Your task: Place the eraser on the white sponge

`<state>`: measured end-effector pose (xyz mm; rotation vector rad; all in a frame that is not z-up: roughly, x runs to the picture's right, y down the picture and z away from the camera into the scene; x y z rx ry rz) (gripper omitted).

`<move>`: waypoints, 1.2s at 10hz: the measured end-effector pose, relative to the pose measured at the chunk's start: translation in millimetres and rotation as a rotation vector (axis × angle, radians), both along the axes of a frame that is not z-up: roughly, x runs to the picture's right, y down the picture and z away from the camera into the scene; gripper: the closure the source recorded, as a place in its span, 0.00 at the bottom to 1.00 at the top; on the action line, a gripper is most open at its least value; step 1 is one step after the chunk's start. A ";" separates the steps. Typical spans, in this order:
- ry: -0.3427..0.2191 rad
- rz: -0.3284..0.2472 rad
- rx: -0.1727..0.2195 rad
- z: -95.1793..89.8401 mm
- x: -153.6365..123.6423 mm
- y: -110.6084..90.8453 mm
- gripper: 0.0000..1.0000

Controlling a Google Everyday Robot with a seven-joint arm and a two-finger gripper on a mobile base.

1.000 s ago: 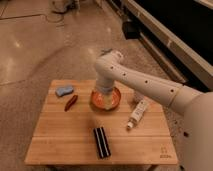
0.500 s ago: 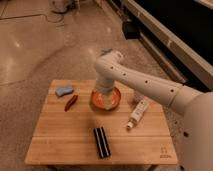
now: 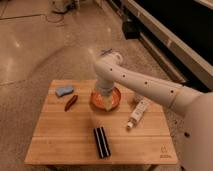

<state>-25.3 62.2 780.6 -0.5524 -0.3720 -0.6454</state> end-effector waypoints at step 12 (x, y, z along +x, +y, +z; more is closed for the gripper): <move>-0.353 -0.531 0.003 14.2 -16.9 151.0 0.23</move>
